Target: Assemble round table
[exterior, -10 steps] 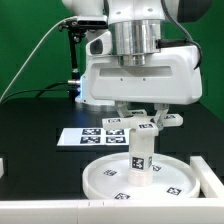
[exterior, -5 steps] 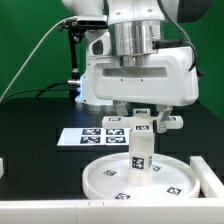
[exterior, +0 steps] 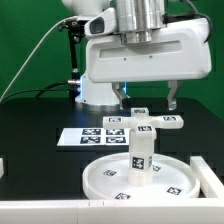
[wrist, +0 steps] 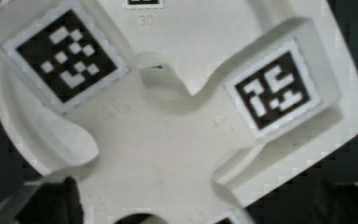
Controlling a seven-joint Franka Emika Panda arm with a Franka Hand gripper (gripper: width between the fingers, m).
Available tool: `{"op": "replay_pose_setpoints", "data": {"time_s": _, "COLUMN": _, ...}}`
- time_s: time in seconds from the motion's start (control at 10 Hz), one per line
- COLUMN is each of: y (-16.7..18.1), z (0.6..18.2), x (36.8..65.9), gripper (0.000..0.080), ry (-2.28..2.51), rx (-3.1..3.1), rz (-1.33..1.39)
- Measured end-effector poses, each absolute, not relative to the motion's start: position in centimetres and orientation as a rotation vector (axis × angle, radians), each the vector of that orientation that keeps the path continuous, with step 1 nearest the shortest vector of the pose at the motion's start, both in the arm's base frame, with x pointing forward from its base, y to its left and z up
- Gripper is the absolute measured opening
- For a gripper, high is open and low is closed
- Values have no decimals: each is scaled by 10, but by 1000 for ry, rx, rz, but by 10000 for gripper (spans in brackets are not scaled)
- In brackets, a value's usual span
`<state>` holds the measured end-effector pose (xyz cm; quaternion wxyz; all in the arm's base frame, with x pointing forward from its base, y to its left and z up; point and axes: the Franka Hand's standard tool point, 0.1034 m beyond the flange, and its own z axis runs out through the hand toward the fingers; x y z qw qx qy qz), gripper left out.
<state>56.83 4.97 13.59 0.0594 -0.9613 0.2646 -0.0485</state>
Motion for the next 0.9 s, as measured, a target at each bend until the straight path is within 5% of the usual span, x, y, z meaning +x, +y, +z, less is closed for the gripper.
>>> {"op": "replay_pose_setpoints", "data": {"time_s": 0.9, "y": 46, "z": 132, "x": 562, "gripper": 649, "ry": -592, "rx": -3040, "rz": -152}}
